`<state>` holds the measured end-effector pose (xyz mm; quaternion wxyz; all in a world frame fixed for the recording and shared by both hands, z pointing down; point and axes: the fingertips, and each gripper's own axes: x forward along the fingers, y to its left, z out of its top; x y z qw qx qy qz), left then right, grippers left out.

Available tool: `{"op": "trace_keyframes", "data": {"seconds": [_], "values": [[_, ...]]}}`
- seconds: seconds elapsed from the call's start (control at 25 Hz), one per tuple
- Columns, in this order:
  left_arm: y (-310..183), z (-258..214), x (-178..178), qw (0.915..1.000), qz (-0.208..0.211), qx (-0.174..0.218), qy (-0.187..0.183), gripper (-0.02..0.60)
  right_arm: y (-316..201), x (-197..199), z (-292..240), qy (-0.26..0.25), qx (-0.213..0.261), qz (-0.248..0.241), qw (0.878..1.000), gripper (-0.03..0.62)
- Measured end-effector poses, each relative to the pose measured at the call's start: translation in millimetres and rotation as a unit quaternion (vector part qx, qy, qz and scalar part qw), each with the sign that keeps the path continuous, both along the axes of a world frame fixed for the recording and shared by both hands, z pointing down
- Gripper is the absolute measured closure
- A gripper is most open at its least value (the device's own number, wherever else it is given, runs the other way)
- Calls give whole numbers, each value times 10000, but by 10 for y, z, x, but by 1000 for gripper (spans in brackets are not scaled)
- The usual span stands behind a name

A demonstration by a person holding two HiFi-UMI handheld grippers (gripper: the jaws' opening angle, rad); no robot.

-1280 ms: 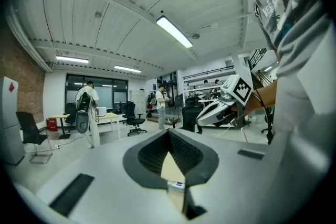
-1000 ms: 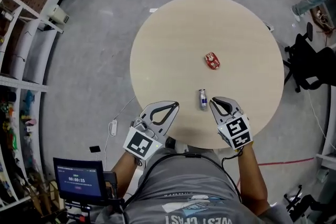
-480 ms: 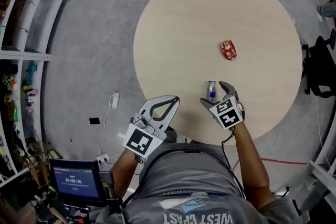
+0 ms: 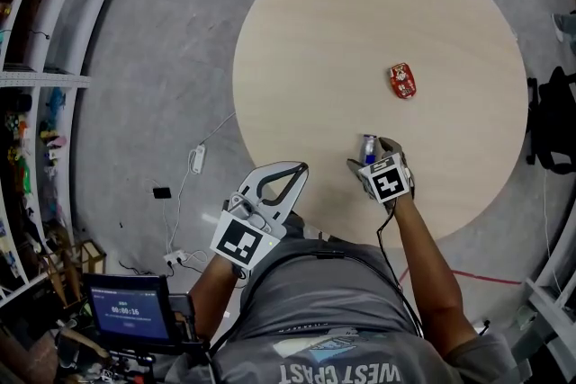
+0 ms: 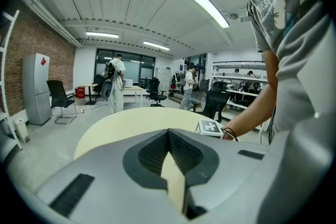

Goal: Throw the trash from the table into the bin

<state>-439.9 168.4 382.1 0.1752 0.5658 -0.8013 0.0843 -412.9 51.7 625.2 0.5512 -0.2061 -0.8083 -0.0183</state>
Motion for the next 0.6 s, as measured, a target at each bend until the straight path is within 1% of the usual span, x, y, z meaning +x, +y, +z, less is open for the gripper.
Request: {"op": "trace_keyframes", "data": {"seconds": [0.16,0.2,0.28,0.44,0.6], "values": [[-40,-25,-4,10000,24,46,-23,540,-51,46,66,212,-19,206,9996,199],[-38,-28,-1,10000,35,58,-36,540,-59,59,53,254,-8,236,9994,313],[-34,-31,7,9999,79,69,-70,540,-63,57,-26,236,-67,325,9992,343],[-42,-41,34,9997,192,111,-138,540,-59,-19,-315,-181,-228,396,9988,353],[-90,-79,69,9991,316,197,-204,540,-29,-97,-744,-703,-389,381,9960,353]]}}
